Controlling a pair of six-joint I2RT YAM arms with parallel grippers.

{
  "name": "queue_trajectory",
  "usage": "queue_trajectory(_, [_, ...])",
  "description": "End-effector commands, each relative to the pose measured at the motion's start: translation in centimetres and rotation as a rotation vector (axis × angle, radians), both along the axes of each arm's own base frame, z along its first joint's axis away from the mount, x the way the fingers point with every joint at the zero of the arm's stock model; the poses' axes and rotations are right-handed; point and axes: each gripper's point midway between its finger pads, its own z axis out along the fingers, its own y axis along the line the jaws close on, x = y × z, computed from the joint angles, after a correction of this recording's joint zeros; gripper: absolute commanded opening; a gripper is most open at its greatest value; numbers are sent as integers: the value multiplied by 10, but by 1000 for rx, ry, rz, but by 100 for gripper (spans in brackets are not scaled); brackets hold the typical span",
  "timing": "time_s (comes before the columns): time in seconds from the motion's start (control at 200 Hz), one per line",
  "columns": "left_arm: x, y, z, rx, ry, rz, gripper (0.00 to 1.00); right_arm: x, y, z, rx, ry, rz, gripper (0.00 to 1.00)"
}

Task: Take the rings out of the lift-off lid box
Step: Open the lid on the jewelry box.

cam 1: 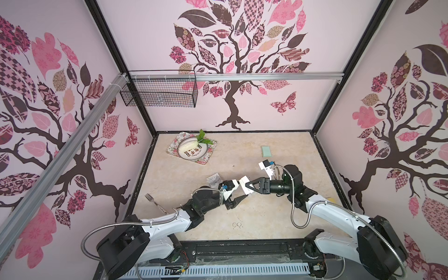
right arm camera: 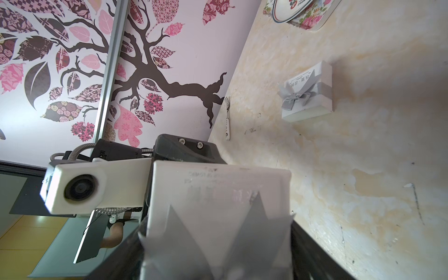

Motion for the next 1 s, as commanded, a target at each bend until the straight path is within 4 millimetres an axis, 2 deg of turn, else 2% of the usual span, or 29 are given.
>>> queue_trajectory(0.0, [0, 6, 7, -16, -35, 22, 65, 8, -11, 1, -3, 43, -75, 80])
queue_trajectory(0.99, [1, 7, 4, -4, -34, 28, 65, 18, -21, 9, 7, 26, -134, 79])
